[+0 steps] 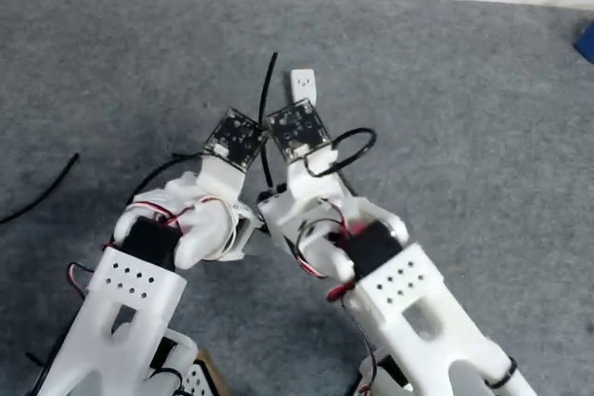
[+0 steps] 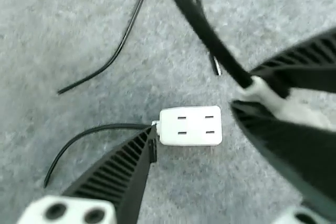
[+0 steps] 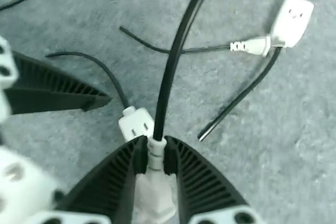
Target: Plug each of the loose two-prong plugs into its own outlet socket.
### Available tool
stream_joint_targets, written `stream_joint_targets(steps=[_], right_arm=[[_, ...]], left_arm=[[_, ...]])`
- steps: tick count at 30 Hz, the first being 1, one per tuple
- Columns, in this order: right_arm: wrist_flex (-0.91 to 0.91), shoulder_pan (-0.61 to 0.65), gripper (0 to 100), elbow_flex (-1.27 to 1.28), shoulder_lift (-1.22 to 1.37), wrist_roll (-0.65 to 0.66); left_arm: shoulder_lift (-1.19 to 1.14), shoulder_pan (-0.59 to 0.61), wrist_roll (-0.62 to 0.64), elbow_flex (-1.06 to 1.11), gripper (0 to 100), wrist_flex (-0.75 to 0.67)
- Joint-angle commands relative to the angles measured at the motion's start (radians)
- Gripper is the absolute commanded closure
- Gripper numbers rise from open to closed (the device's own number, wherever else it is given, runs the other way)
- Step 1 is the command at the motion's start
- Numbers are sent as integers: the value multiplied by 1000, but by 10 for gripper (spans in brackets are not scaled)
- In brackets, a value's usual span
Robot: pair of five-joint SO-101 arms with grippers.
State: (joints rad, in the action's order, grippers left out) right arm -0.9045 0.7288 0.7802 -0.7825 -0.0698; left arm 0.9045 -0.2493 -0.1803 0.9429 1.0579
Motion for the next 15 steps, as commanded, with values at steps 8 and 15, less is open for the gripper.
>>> stream_joint_targets(steps=[8,15], right_arm=[[-113,25,993,-54,-130,34],[-166,-38,993,-54,-130,104]], left_arm=[[10,15,-12,19,575,-74],[10,58,-43,19,578,-77]])
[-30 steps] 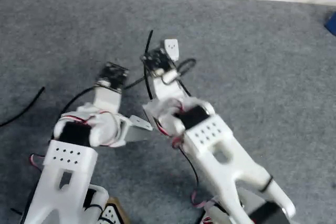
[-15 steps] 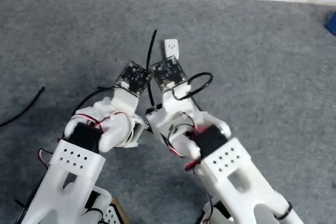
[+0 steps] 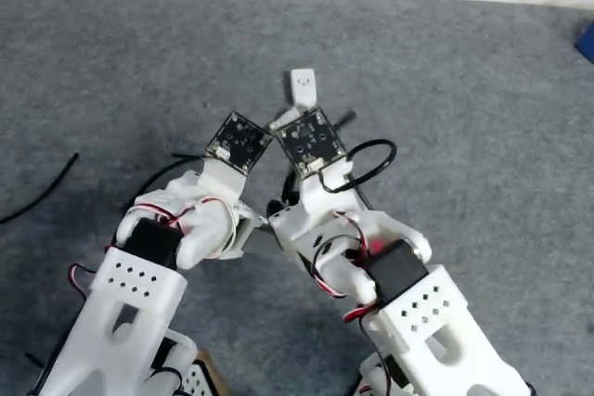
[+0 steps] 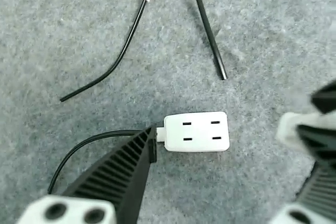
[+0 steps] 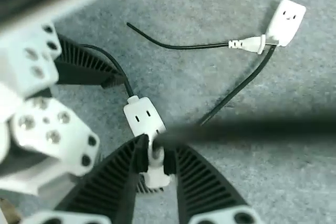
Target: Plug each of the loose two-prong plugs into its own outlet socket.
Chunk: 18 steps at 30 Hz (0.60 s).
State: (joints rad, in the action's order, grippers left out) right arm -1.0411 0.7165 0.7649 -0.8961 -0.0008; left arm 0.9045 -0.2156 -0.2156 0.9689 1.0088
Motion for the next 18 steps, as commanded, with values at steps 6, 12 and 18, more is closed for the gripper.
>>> stream_joint_targets(steps=[6,12,18], right_arm=[[-145,-31,993,-91,-15,75],[-176,-31,993,-113,-15,80],[-171,-33,993,-107,-13,104]], left_arm=[[10,25,-6,-5,579,-41],[10,74,-8,-7,579,-46],[15,97,-9,-7,579,-41]])
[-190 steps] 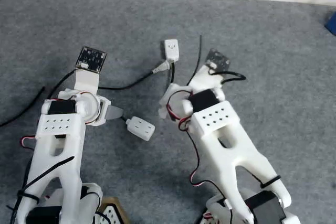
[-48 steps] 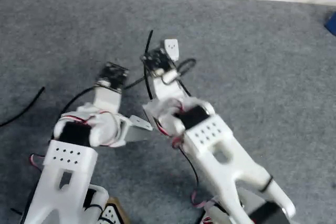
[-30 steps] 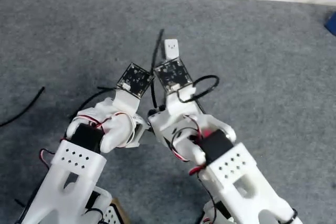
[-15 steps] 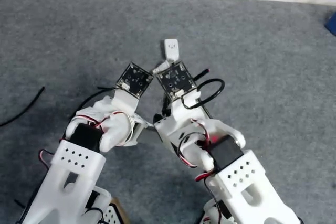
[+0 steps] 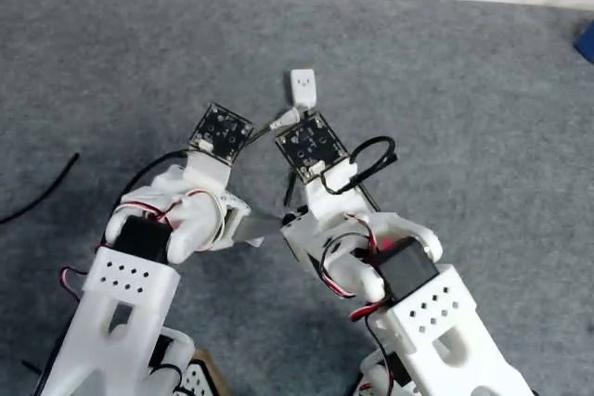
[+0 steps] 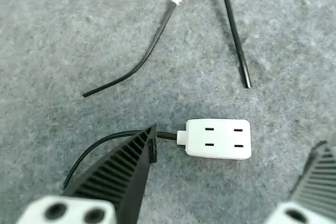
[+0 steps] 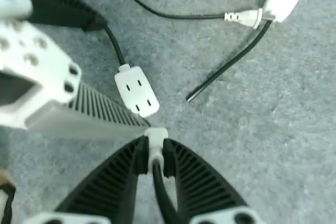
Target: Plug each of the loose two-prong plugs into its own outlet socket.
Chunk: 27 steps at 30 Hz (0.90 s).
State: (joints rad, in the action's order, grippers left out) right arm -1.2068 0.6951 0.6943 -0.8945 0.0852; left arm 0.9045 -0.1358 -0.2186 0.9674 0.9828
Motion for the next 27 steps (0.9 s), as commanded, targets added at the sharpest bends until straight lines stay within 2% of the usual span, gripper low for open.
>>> stream_joint_targets(steps=[1,6,9,13,19,24,27], right_arm=[[-2,-12,993,-36,-15,18],[33,-12,993,-35,-15,11],[76,-12,993,-38,10,-51],[110,-12,993,-74,143,-133],[119,-22,993,-285,409,-471],[38,-27,993,-406,568,-773],[-7,-24,993,-433,633,-855]], left_arm=[[19,36,-8,-5,579,-14],[19,186,-3,-10,579,-20],[12,249,5,-10,579,-32],[8,367,95,-7,579,-114],[-82,386,110,-16,579,-141],[-260,397,112,-71,579,-193],[-332,427,133,-122,579,-195]])
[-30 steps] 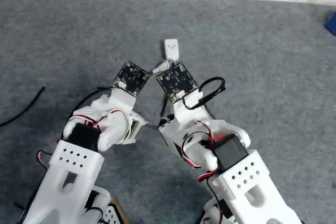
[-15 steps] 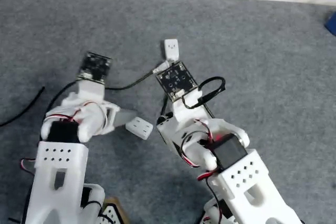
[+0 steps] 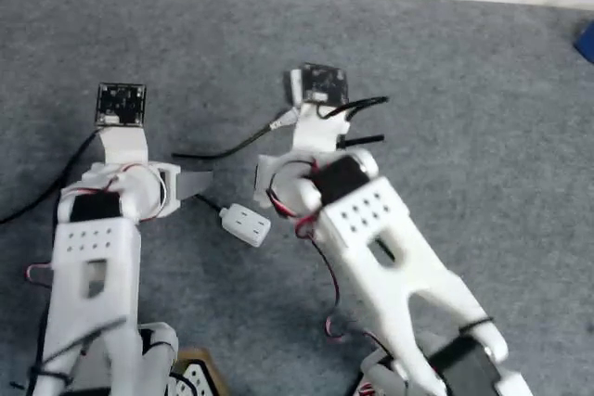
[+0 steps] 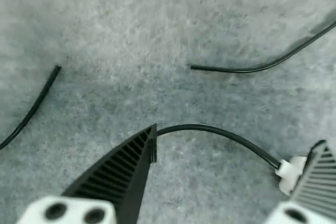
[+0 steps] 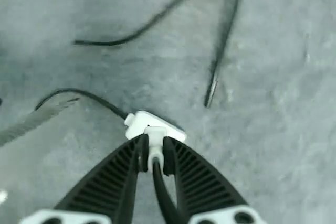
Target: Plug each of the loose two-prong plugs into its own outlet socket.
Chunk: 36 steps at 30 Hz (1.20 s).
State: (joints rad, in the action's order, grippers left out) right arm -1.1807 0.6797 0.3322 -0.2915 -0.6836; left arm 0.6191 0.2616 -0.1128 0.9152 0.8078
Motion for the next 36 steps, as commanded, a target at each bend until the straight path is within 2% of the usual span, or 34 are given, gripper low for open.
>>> stream_joint_targets(steps=[1,6,12,21,28,36], right_arm=[[-44,-7,993,-85,50,-95],[-116,19,993,-134,107,-147],[-116,64,993,-133,117,-169],[-67,13,993,-122,122,-169],[42,16,993,-4,120,-169],[50,19,993,10,119,-166]], left_arm=[[-59,44,46,-81,579,-21],[-64,48,60,-87,579,-23],[-64,48,60,-87,579,-23],[-64,48,60,-87,579,-23],[-64,48,60,-85,579,-23],[-64,48,60,-85,579,-23]])
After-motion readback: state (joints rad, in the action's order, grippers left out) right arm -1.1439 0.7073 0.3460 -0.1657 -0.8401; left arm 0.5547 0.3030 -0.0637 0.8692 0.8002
